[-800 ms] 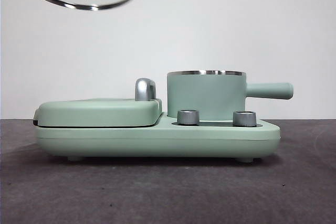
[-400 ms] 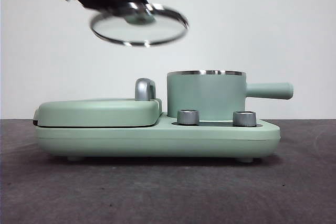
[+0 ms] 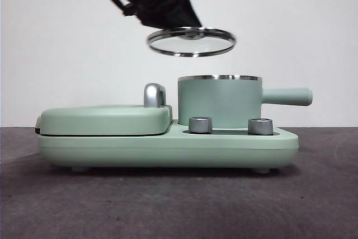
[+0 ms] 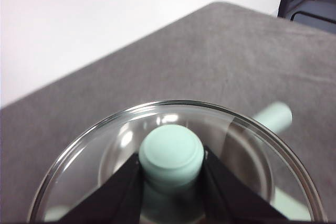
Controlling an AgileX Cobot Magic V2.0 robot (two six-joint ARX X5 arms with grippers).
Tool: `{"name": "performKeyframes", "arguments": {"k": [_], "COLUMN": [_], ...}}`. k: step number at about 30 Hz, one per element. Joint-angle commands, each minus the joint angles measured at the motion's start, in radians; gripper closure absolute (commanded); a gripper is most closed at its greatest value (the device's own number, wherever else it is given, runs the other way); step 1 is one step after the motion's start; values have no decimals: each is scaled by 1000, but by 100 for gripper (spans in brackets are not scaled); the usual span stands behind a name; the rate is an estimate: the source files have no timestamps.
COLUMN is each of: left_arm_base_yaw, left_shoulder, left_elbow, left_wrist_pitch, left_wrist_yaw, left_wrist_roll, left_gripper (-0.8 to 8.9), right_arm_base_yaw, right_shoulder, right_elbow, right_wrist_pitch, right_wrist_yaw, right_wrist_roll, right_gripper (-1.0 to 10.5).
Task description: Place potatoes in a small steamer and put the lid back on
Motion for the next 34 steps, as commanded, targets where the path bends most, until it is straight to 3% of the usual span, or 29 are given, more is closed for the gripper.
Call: {"name": "performKeyframes", "arguments": {"k": [1,9,34], "left_arm_base_yaw": [-15,-21,-27], "left_shoulder": [59,182,277], "left_elbow": [100,221,224], "left_wrist_pitch": [36,49,63], "left_wrist_yaw": [6,31,74], "left_wrist_roll": [33,34,60], "left_gripper": [799,799,799], "right_arm_base_yaw": [6,6,6], "right_shoulder": [3,3,3], "right_elbow": [7,7,7], "right_wrist_pitch": [5,5,-10], "right_wrist_yaw": [4,4,28], "right_wrist_roll": [8,8,7], "right_gripper": [619,619,619]}}
